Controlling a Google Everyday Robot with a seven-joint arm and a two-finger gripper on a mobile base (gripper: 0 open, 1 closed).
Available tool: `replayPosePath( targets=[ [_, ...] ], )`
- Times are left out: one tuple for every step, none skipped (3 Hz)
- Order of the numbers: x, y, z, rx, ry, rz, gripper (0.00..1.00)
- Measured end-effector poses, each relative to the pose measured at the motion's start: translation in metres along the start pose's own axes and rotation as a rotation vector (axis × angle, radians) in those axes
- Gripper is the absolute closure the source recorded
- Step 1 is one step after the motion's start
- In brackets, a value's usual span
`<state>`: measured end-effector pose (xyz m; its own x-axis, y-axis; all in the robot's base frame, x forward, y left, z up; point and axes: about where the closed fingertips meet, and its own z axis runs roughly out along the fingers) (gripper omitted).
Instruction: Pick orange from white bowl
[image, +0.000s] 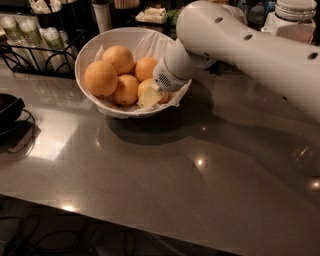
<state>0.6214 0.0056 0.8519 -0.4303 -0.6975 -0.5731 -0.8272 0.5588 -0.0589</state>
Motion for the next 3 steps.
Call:
replayPosePath(
  targets=[
    [-0.003,0.001,-0.007,-0.017,-0.030,-0.001,1.00],
    [-0.006,0.001,-0.025,-0.032,-0.080,-0.006,1.00],
    [-0.010,-0.003,-0.049,-0.040,-0.143,-0.013,1.00]
  ],
)
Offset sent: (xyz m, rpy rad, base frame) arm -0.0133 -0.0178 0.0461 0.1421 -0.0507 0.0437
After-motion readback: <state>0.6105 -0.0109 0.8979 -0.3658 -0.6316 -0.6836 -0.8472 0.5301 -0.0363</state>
